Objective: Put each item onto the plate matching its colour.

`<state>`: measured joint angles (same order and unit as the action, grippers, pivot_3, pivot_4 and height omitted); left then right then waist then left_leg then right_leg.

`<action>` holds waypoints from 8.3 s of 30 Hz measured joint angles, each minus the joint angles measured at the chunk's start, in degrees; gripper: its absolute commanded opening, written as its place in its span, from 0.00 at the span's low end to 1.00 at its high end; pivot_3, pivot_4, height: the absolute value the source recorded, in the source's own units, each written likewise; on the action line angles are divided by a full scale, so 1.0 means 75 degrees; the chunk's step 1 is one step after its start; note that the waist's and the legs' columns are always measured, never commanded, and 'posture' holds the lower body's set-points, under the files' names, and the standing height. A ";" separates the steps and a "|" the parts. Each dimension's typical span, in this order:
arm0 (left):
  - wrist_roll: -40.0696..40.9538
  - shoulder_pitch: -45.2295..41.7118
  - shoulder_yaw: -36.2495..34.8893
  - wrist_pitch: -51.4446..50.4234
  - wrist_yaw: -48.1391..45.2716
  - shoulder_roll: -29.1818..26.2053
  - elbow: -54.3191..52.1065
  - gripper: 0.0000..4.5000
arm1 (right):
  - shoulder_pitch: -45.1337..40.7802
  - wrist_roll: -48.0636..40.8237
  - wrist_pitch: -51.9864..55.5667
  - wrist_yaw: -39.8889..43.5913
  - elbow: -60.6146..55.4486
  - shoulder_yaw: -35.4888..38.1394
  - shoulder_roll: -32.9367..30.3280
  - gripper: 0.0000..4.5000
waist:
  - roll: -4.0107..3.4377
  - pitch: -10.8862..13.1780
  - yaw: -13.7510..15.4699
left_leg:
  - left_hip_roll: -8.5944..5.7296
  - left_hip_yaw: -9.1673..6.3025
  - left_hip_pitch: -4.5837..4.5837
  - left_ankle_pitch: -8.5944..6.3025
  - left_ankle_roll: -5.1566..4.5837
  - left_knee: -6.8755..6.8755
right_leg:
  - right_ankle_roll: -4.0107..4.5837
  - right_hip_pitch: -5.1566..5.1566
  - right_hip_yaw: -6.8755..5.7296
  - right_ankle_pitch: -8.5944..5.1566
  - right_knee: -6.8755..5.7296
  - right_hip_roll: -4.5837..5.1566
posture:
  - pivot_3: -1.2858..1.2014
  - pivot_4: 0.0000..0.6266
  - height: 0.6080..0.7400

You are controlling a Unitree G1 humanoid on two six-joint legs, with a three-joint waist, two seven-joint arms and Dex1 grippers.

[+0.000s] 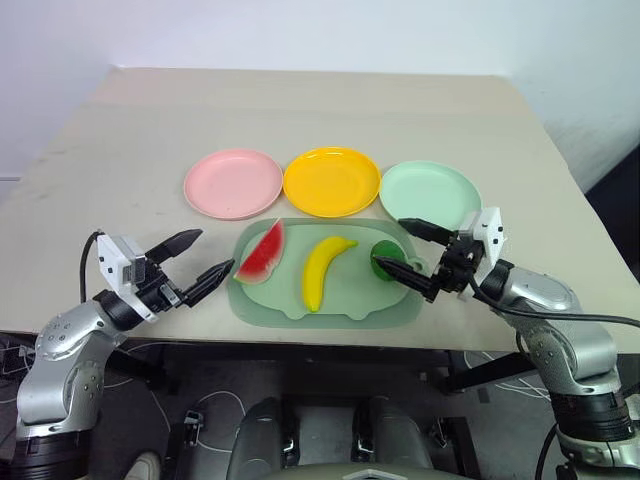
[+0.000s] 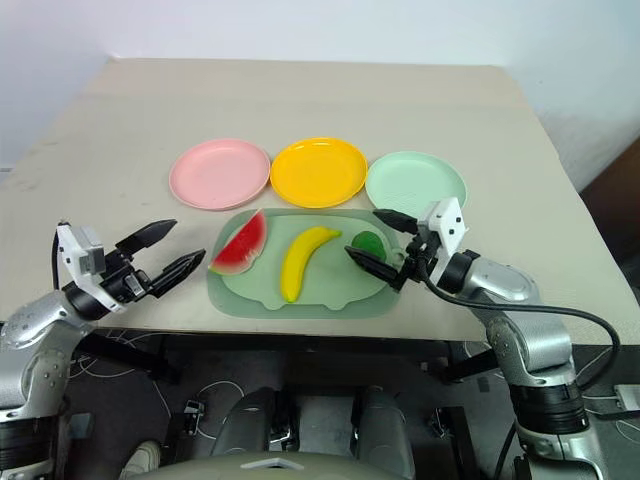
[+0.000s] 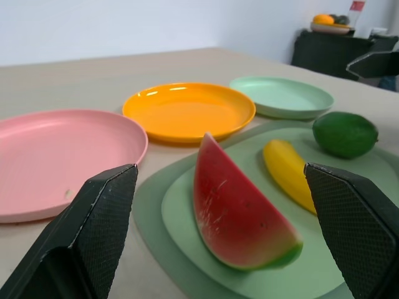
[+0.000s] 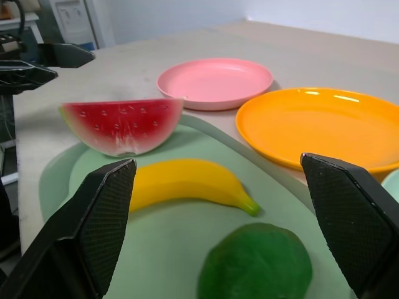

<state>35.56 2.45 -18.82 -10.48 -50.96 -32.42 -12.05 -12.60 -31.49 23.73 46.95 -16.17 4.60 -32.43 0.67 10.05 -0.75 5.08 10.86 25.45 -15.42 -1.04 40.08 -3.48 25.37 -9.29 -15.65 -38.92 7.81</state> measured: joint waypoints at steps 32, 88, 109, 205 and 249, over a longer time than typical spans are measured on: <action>0.0008 -0.1014 0.0878 -0.0414 -0.0176 0.0172 -0.0050 1.00 | -0.0633 0.0539 0.2031 -0.1187 0.0152 -0.0801 0.0137 1.00 | 0.0000 -0.0001 0.0006 | 0.0000 0.0002 0.0001 0.0009 0.0014 0.0001 | 0.0000 0.0000 0.0000 0.0001 0.0001 0.0000 | 0.52 0.24 0.66; -0.0125 -0.0435 0.0802 -0.0584 0.0134 0.0046 -0.0516 1.00 | -0.5325 0.3100 -0.0270 -0.2619 0.7794 -0.0141 0.0573 0.99 | -0.0027 0.0016 -0.0069 | -0.0009 0.0028 0.0005 0.0029 0.0047 -0.0003 | -0.0004 0.0021 0.0020 0.0000 -0.0018 -0.0004 | 0.52 0.24 0.66; 0.0154 -0.0358 0.0602 -0.0866 0.0205 -0.0077 -0.0676 1.00 | -0.1987 0.0613 0.2560 -0.0751 -0.0213 -0.1457 0.0515 0.99 | -0.0026 0.0015 -0.0009 | 0.0012 0.0021 0.0005 0.0008 0.0016 -0.0003 | -0.0003 0.0018 0.0016 -0.0001 -0.0009 -0.0003 | 0.52 0.24 0.66; 0.0013 -0.0138 0.0808 -0.0530 0.0406 0.0262 -0.0748 1.00 | -0.5762 0.4162 -0.2390 0.3859 0.7622 -0.3718 0.1857 0.47 | -0.0025 0.0015 -0.0054 | -0.0004 0.0027 0.0046 0.0034 0.0055 0.0002 | -0.0001 0.0058 0.0016 0.0002 -0.0024 -0.0009 | 0.52 0.24 0.66; 0.0093 -0.0106 0.0543 -0.0732 0.0799 0.0167 -0.1197 1.00 | -0.8384 0.4516 -0.1233 -0.2078 1.1866 -0.1366 0.3260 0.99 | -0.0027 0.0016 -0.0242 | -0.0004 0.0041 0.0049 0.0037 0.0058 0.0002 | 0.0001 0.0071 0.0028 0.0003 -0.0037 -0.0013 | 0.52 0.24 0.66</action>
<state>36.25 1.65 -14.75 -15.97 -44.97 -31.17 -21.03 -75.48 2.38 14.48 31.37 72.82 -5.65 -7.98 0.46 10.16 -2.56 5.05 11.16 25.82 -15.15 -0.60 40.09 -3.47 25.90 -9.08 -15.63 -39.20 7.71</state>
